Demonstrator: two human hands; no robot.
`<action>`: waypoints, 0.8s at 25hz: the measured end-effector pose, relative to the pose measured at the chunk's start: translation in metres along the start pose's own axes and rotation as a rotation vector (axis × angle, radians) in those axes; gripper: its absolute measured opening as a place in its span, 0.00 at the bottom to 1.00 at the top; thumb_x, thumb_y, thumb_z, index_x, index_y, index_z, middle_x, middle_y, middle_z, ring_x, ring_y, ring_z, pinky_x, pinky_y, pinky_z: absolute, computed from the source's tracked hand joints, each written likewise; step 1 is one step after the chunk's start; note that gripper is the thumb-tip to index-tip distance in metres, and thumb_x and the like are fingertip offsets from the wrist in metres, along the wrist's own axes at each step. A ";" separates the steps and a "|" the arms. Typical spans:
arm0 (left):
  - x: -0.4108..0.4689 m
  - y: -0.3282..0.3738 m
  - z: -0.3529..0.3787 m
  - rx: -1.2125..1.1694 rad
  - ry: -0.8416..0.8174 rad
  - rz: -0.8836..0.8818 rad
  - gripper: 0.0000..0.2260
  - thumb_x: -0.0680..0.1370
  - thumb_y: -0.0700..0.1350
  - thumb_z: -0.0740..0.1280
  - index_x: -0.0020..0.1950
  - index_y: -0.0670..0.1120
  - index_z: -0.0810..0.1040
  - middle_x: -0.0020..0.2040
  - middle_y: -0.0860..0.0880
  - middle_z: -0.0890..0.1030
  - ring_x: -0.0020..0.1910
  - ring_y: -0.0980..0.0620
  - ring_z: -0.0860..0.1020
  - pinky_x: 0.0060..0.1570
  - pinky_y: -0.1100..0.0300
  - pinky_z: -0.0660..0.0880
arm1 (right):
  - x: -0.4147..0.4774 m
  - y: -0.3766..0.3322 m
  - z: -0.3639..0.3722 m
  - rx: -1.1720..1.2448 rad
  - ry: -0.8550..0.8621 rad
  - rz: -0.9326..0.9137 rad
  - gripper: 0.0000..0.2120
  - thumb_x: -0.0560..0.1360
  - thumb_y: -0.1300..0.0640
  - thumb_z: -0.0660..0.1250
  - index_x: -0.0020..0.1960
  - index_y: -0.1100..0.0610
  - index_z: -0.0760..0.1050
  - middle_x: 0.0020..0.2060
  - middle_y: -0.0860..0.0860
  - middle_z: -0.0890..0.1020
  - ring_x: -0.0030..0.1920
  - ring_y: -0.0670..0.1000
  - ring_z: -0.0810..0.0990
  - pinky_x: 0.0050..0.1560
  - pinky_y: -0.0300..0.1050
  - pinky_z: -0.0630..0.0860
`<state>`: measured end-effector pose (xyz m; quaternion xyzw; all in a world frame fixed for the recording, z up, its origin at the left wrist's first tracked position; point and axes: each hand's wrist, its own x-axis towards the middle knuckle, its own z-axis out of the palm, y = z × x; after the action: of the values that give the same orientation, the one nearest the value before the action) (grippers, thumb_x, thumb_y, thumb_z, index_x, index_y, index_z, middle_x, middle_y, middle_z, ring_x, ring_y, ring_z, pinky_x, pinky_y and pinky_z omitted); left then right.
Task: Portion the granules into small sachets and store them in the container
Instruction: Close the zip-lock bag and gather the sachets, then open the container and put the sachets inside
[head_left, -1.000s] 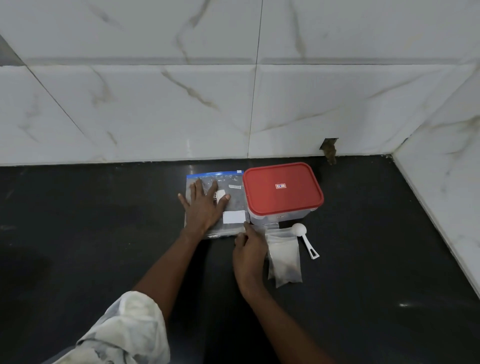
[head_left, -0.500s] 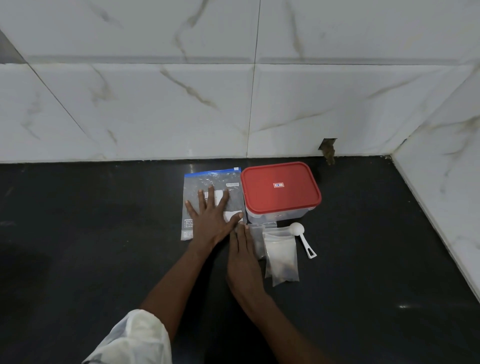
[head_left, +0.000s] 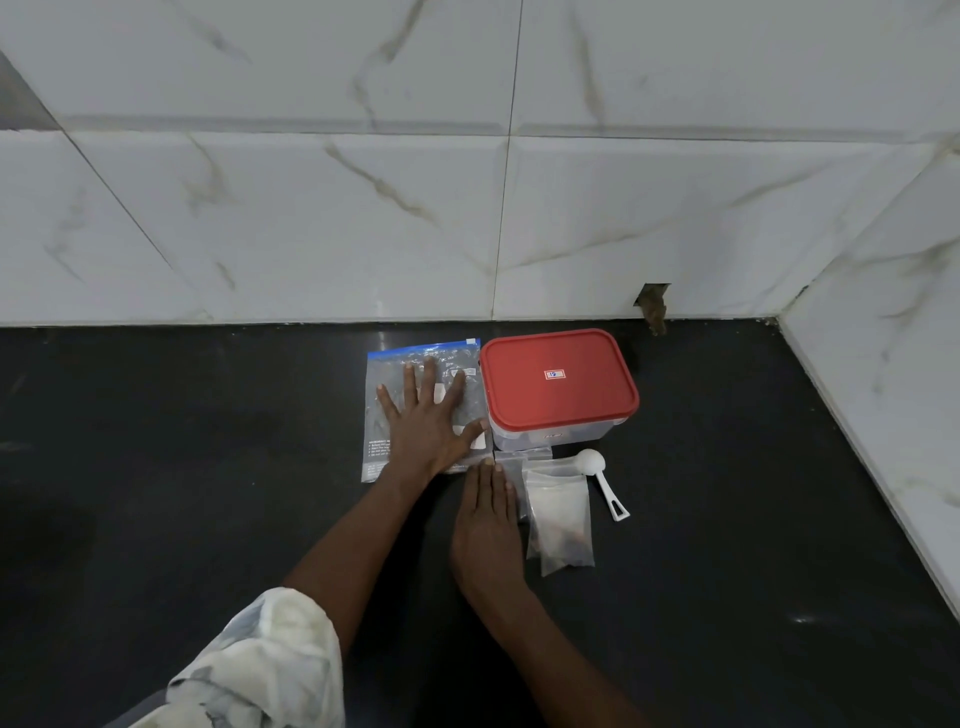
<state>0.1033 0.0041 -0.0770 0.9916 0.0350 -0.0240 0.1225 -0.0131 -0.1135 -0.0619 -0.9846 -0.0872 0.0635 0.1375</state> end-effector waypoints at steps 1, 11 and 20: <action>0.001 -0.002 0.001 0.010 -0.015 -0.003 0.44 0.69 0.77 0.39 0.82 0.60 0.51 0.84 0.45 0.43 0.82 0.38 0.40 0.72 0.28 0.36 | -0.001 0.000 0.001 -0.004 -0.005 -0.010 0.30 0.68 0.58 0.49 0.62 0.68 0.78 0.60 0.65 0.80 0.61 0.61 0.81 0.60 0.57 0.78; -0.024 -0.001 -0.010 -0.113 0.050 -0.094 0.38 0.75 0.72 0.38 0.82 0.58 0.54 0.84 0.44 0.47 0.82 0.41 0.41 0.71 0.36 0.28 | -0.031 0.016 -0.021 0.173 0.221 -0.224 0.29 0.69 0.62 0.52 0.70 0.60 0.65 0.68 0.59 0.75 0.71 0.56 0.70 0.72 0.49 0.56; -0.041 0.069 -0.084 -0.988 0.139 -0.145 0.20 0.86 0.51 0.56 0.75 0.44 0.72 0.72 0.47 0.75 0.71 0.51 0.72 0.72 0.57 0.66 | 0.046 0.131 -0.136 0.602 0.462 0.296 0.19 0.83 0.60 0.57 0.73 0.59 0.68 0.74 0.59 0.68 0.75 0.55 0.64 0.72 0.44 0.59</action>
<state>0.0708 -0.0443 0.0237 0.8095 0.1189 0.0532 0.5725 0.0719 -0.2646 0.0260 -0.8907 0.1110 -0.1176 0.4249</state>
